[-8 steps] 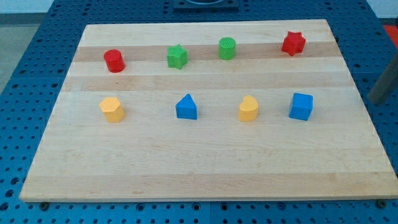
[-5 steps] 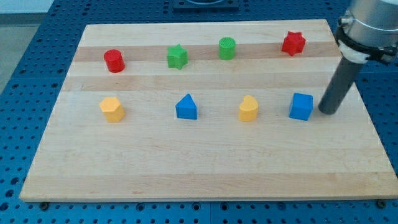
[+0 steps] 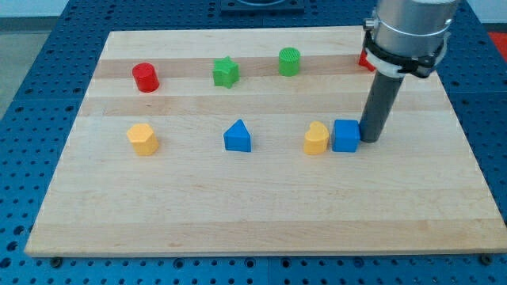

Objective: Place the blue cube towards the right side of the yellow heart

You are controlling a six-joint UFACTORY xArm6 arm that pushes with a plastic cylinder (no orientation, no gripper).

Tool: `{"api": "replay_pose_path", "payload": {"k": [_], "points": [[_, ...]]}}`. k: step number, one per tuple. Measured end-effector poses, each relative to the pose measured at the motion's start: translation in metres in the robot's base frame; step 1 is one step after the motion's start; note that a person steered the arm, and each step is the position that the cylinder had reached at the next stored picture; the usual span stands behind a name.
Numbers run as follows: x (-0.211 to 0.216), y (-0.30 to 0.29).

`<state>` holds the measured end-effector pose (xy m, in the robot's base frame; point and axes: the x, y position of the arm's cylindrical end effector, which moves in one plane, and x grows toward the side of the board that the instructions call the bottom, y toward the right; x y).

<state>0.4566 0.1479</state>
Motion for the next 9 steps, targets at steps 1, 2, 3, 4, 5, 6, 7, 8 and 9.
{"api": "replay_pose_path", "payload": {"k": [1,2,3,4,5,6,7,8,9], "points": [[0.000,-0.015],[0.000,-0.034],[0.000,-0.034],[-0.020,-0.028],[-0.040,-0.067],[-0.051,-0.124],[-0.052,-0.195],[-0.042,-0.256],[-0.025,-0.285]]}}
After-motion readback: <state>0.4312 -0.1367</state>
